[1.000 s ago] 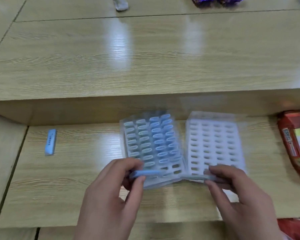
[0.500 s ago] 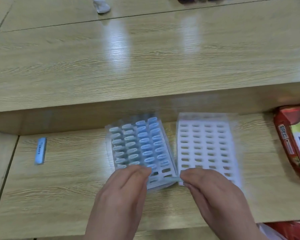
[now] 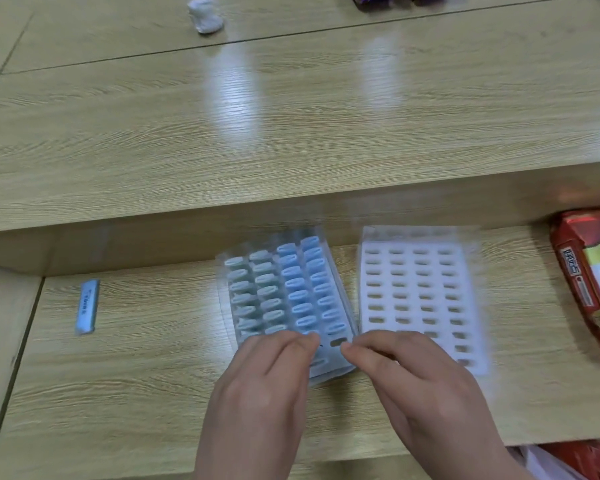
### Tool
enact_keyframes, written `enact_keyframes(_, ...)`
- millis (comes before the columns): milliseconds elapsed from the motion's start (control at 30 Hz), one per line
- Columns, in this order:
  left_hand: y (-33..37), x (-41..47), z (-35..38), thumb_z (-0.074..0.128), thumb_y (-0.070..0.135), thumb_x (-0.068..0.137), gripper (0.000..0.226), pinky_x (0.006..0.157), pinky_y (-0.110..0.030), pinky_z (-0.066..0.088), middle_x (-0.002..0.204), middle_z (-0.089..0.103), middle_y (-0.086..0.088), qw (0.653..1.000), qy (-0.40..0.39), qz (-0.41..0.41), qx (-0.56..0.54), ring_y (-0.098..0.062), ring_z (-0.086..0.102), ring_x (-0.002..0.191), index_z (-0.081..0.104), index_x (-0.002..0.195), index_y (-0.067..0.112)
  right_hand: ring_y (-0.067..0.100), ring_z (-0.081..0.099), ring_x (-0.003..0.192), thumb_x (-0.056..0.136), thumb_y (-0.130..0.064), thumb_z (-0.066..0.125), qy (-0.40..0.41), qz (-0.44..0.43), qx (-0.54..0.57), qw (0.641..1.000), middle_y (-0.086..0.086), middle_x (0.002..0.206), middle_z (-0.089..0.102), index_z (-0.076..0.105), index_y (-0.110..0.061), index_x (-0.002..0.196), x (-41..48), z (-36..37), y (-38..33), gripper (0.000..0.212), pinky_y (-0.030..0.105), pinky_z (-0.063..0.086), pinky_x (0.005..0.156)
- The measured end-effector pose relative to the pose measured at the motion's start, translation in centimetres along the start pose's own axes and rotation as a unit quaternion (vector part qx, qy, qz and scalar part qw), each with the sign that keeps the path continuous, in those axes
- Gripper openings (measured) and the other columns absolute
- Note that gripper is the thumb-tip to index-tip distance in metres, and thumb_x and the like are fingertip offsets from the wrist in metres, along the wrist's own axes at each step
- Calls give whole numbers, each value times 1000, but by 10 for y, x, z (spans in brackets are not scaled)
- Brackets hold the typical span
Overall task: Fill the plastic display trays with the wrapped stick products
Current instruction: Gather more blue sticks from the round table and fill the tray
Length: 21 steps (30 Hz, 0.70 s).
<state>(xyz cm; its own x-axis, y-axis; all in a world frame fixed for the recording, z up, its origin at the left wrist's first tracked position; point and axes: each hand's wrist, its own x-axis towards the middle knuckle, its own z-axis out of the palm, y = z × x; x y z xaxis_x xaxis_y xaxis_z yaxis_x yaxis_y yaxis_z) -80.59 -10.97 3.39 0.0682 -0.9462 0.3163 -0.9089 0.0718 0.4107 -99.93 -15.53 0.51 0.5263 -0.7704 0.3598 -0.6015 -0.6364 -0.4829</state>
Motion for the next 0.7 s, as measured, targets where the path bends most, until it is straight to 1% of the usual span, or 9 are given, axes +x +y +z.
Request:
enact_keyframes(67, -1, 0, -1, 72, 9, 79, 21, 68, -29, 49, 94, 73, 2, 1000, -5, 6, 13, -21, 65, 76, 79, 99, 14, 20, 64, 87, 73, 9, 76, -18, -8, -4, 1000, -5, 110, 66, 71, -24, 118, 1, 2, -1, 56, 34, 52, 50)
enact_keyframes(133, -1, 0, -2, 73, 8, 77, 24, 67, -29, 49, 94, 73, 2, 1000, -8, 18, 20, -20, 62, 77, 79, 99, 13, 22, 64, 84, 68, 10, 80, -35, -13, -3, 999, -3, 108, 66, 70, -24, 118, 1, 4, -2, 61, 35, 51, 48)
enact_keyframes(267, -2, -2, -3, 74, 5, 74, 27, 62, -30, 53, 94, 72, 2, 999, -15, 35, 30, -17, 58, 81, 79, 99, 14, 21, 65, 83, 66, 9, 82, -43, -7, 2, 999, -1, 105, 69, 74, -22, 115, -2, 7, -3, 58, 33, 52, 50)
enact_keyframes(433, -1, -4, -2, 73, 2, 74, 29, 68, -27, 47, 94, 72, 0, 998, -15, 44, 29, -18, 58, 85, 79, 100, 12, 19, 66, 87, 70, 7, 81, -27, 12, 19, 999, -5, 107, 69, 74, -22, 115, -5, 11, -2, 53, 33, 54, 56)
enact_keyframes(467, 0, -4, -1, 72, 2, 75, 28, 69, -27, 47, 95, 72, -1, 998, -13, 51, 29, -19, 58, 85, 79, 101, 12, 18, 67, 88, 72, 6, 80, -21, 15, 21, 999, -6, 108, 69, 74, -21, 115, -5, 13, -2, 51, 33, 55, 57)
enact_keyframes(533, 2, -3, -1, 70, 2, 79, 26, 69, -27, 48, 96, 72, -2, 998, -7, 57, 30, -19, 58, 85, 79, 102, 11, 17, 66, 92, 81, 0, 74, -9, 24, 30, 999, -8, 110, 69, 73, -20, 116, -5, 15, -3, 41, 32, 56, 64)
enact_keyframes(633, 1, -2, 1, 71, 3, 77, 27, 64, -27, 51, 95, 73, -1, 999, -1, 40, 15, -17, 59, 85, 80, 100, 12, 13, 65, 96, 88, -12, 68, 10, 39, 40, 998, -9, 111, 68, 74, -19, 114, -5, 16, -3, 27, 28, 54, 74)
enact_keyframes(700, 0, -3, 2, 73, 6, 77, 24, 67, -27, 51, 94, 73, 0, 1000, 3, 24, -6, -17, 62, 82, 80, 99, 13, 11, 64, 97, 92, -16, 64, 16, 42, 47, 998, -9, 110, 68, 74, -19, 112, -5, 16, -3, 23, 26, 53, 76)
